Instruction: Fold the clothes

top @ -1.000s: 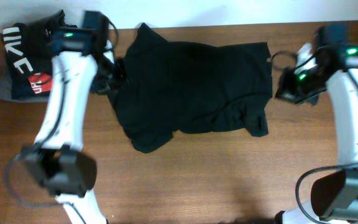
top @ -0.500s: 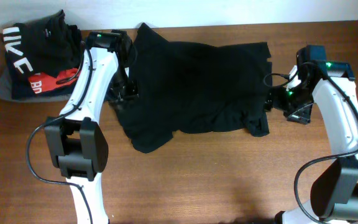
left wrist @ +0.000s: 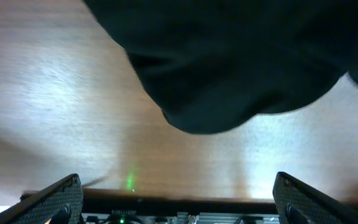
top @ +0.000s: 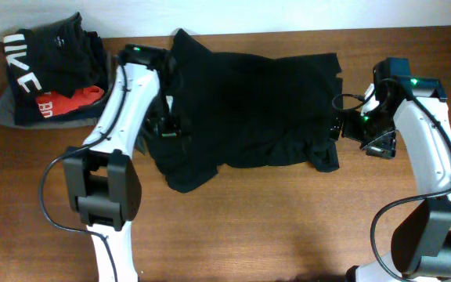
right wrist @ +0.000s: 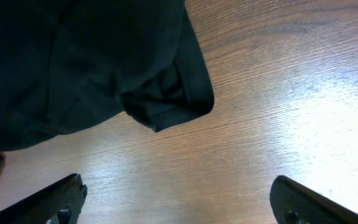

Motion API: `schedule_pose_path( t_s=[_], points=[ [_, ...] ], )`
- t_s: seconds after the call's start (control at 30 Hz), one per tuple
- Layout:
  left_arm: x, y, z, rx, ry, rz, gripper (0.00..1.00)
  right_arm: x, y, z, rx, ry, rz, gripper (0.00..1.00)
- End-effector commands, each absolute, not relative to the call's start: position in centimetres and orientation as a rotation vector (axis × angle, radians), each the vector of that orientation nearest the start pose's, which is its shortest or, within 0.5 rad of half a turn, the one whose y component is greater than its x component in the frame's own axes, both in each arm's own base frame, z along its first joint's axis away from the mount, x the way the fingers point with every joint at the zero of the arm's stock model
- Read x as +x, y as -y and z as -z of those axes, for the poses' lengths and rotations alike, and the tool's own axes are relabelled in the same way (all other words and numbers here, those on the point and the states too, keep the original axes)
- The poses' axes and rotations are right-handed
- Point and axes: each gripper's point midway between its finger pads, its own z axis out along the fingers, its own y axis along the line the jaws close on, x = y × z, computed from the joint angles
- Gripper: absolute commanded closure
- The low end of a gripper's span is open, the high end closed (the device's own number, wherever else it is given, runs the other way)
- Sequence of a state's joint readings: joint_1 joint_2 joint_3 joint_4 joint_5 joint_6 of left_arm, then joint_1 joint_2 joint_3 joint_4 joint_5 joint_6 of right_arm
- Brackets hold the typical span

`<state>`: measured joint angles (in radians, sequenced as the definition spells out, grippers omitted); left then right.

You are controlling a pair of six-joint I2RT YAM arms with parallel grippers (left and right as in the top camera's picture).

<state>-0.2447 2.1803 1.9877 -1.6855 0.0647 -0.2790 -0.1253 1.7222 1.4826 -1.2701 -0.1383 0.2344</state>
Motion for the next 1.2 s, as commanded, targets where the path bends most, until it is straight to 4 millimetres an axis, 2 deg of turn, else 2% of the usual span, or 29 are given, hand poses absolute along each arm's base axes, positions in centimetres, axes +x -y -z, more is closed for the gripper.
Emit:
schedule_pose_path(
  t_s=[0.0,0.13,0.23,0.37,0.47,0.53,0.63,0.67,0.77,0.97,1.17],
  points=[
    [32.1,10.4,-11.0,-0.019,-3.478,-0.02,0.03,32.6,2.0,-13.3,0.512,-3.031,-0.191,0.01],
    [30.9,9.1,-10.1,-0.147,-3.489,-0.246,0.05,32.6,2.0,-13.3,0.511,-3.031,-0.191,0.01],
    [30.6,8.4,-10.6,-0.227,-3.447,-0.341,0.06,32.6,2.0,-13.3,0.51,-3.029,-0.191,0.01],
    [31.0,8.7,-13.5,-0.257,-3.321,-0.296,0.05,32.8,2.0,-13.3,0.509,-3.023,-0.192,0.01],
    [30.3,8.9,-16.8,-0.235,-3.23,-0.221,0.04,32.8,2.0,-13.3,0.509,-3.024,-0.192,0.01],
    [29.6,9.0,-18.3,-0.216,-3.178,-0.181,0.04,32.8,2.0,-13.3,0.509,-3.024,-0.193,0.01],
    [28.5,8.9,-18.9,-0.204,-3.129,-0.147,0.03,32.8,2.0,-13.3,0.509,-3.024,-0.193,0.01],
    [28.1,8.8,-18.6,-0.22,-3.124,-0.14,0.03,32.8,2.0,-13.3,0.509,-3.024,-0.193,0.01],
    [26.6,8.7,-16.0,-0.27,-3.139,-0.105,0.03,32.8,2.0,-13.3,0.509,-3.024,-0.193,0.01],
    [26.0,9.9,-10.5,-0.28,-3.18,0.01,0.02,32.8,2.0,-13.3,0.509,-3.025,-0.193,0.01],
    [25.9,10.1,-8.3,-0.322,-3.17,0.036,0.03,32.7,2.0,-13.3,0.51,-3.028,-0.193,0.01]
  ],
)
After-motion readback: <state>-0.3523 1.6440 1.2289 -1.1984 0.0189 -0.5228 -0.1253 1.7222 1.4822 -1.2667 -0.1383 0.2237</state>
